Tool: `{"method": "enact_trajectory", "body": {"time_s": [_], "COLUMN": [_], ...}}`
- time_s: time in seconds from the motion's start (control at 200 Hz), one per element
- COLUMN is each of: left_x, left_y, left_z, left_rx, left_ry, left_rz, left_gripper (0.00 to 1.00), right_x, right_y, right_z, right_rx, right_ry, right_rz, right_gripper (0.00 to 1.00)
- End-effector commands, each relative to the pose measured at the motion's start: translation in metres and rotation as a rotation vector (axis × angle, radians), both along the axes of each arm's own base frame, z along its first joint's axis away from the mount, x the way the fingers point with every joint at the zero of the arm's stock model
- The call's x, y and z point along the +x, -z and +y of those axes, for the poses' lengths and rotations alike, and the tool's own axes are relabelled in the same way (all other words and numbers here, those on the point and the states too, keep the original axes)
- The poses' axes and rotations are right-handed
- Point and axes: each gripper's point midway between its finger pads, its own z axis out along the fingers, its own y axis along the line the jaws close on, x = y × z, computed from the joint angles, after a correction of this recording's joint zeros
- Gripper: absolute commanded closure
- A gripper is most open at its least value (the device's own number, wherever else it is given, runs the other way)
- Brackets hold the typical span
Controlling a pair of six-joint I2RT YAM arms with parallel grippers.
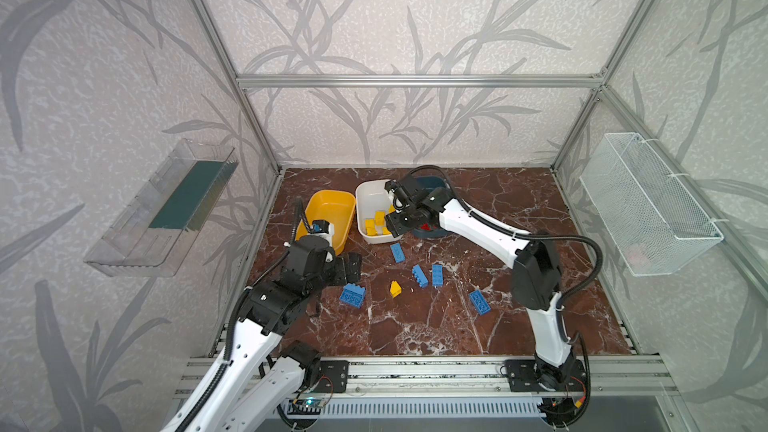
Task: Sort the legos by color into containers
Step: 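Withdraw the right gripper while the left gripper reaches toward the last yellow slope brick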
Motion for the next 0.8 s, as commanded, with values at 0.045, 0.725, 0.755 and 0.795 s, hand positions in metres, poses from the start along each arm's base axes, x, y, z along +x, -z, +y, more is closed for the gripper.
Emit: {"method": "enact_trajectory", "body": {"time_s": [0.045,0.725,0.755,0.795], "left_x": [0.0,0.008,0.008,0.008], "left_y": [-0.007,0.068,0.073,0.08], "left_z": [-0.01,-0.049,-0.051,-0.053], "left_rx": [-0.007,0.035,0.036,0.041], "left_ry": [0.023,-0.117,-0.119,-0.122], "left_rz": [0.019,0.225,0.235,0.251], "left_gripper": [0.01,0.01,0.01,0.01], "right_x": [-0.015,-0.111,-0.112,-0.114], "right_y": [-0.056,-0.031,-0.028,-0.022], "right_z": [-0.027,-0.168,-0.171,-0.174], "right_rx": [0.153,0.411,0.42,0.426], "right_ry": [0.046,0.35,0.362,0.374], "right_rz": [-0.173,-0.295,-0.299,-0.297], "right_gripper": [0.31,0.19,0.19,0.19]}}
